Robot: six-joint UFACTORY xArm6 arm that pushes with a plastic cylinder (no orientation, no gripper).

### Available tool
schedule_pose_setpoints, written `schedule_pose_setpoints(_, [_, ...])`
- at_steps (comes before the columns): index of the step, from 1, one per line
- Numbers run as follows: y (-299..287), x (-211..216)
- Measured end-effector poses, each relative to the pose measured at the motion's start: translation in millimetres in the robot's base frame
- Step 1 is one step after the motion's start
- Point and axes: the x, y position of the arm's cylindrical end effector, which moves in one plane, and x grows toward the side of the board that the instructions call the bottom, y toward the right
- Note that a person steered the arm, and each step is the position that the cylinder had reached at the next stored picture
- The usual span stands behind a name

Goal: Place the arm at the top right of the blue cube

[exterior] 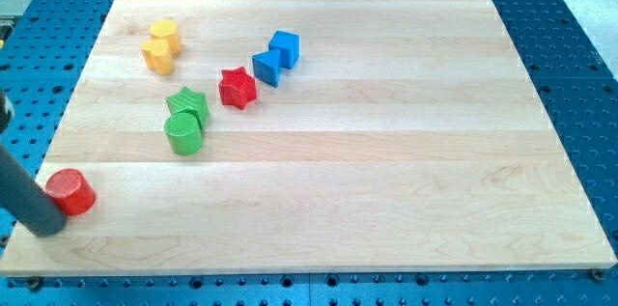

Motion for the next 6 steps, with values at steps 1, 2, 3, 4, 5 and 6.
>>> schedule_pose_setpoints(1, [0.8, -9.4])
schedule_pose_setpoints(2, [62.5, -0.7])
schedule_pose_setpoints(3, [157.6, -74.2])
schedule_pose_setpoints(4, [188.0, -133.0])
schedule_pose_setpoints(5, [266.1, -147.6])
schedule_pose_setpoints(6, [347.0, -204.1])
